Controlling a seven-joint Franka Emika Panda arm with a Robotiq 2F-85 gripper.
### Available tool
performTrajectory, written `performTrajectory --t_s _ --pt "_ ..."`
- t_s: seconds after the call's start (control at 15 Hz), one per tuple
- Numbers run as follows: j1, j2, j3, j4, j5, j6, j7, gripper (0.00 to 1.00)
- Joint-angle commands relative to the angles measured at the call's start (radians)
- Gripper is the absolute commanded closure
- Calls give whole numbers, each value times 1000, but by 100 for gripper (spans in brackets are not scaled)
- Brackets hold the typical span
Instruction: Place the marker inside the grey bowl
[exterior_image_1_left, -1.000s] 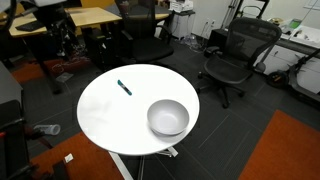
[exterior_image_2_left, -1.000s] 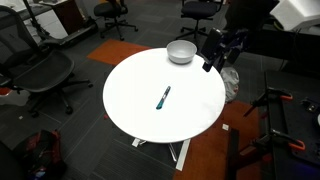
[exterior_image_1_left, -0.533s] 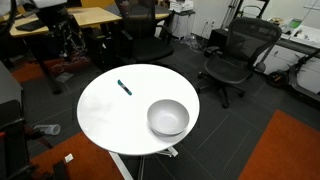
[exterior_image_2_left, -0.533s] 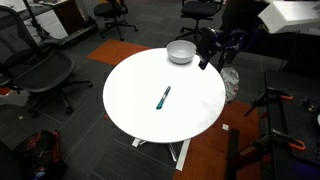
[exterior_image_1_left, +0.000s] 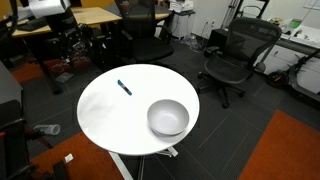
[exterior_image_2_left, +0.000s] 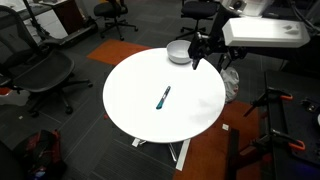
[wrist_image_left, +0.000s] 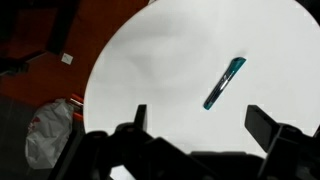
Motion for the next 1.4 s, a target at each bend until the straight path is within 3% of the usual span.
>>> performTrajectory --t_s 0.0,0.33,0.87,1.33 --pt "6 63 5 42 -59 24 161 0" --pt "38 146 -13 73 -59 88 263 0" --pt "101 305 -86 183 -189 139 469 0" --pt "163 461 -160 333 -160 115 452 0"
